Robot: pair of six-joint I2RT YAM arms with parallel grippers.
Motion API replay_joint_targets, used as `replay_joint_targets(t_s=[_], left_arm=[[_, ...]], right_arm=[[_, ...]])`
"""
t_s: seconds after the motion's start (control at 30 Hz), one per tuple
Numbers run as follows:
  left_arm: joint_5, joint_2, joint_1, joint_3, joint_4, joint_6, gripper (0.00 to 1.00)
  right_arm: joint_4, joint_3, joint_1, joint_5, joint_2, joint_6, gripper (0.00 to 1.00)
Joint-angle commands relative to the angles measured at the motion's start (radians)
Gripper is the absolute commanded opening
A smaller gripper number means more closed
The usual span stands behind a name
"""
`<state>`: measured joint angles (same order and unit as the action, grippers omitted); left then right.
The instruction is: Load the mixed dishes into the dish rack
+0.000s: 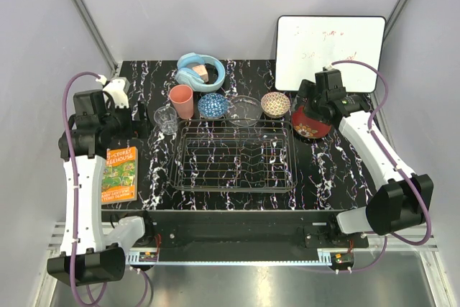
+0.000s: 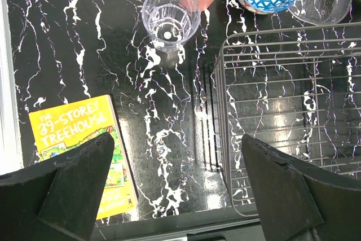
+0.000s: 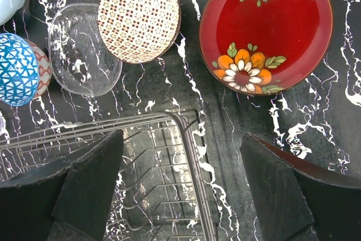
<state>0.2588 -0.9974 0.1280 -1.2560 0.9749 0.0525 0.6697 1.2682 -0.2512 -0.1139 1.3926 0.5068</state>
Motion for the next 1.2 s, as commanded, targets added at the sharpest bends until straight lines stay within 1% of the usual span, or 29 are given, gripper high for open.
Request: replay_joint_targets(t_s=[0.0,0.13,0.23,0.43,0.53,0.67,0.7,0.77,0.93,1.07,1.17], left_arm=[[-0.009,0.032,0.004,-0.01,-0.036,0.006,0.99],[-0.004,0.028,0.004,-0.008,-0.035,0.0,0.99],[0.003,0.022,0.004,-0.011,-0.036,-0.006,0.99],[0.007,0.02,0.004,-0.013,-0.035,0.004,0.99],[-0.007,0.025,0.004,-0.013,-0.035,0.017,0.99],[-0.006,0.032,0.004,-0.014,-0.022,0.032,0.99],[-0.006,0.034,0.005,-0.016,-0.019,0.035,0.99],[-0.009,0.037,0.005,-0.014,-0.016,0.038,0.99],[-0.016,0.04,0.004,-0.008,-0.012,0.052,0.99],[-0.016,0.042,0.004,-0.013,-0.01,0.056,0.99],[-0.006,0.04,0.005,-0.014,-0.008,0.058,0.99]], right_arm=[[-0.028,-0.003,-0.008,-0.032,-0.027,0.01,0.9],[-0.036,0.008,-0.008,-0.058,0.006,0.022,0.86],[-0.041,0.042,-0.008,-0.084,0.063,0.027,0.84],[-0.051,0.151,-0.01,-0.118,0.236,0.01,0.84],[-0.055,0.209,-0.008,-0.145,0.339,-0.008,0.82],[-0.055,0.298,-0.008,-0.144,0.482,-0.027,0.77],[-0.055,0.31,-0.007,-0.139,0.499,-0.028,0.74],[-0.056,0.338,-0.007,-0.126,0.54,-0.021,0.74],[-0.061,0.381,-0.007,-0.107,0.602,-0.011,0.73],[-0.07,0.384,-0.007,-0.099,0.641,-0.007,0.72],[-0.084,0.372,-0.007,-0.076,0.652,0.002,0.7]])
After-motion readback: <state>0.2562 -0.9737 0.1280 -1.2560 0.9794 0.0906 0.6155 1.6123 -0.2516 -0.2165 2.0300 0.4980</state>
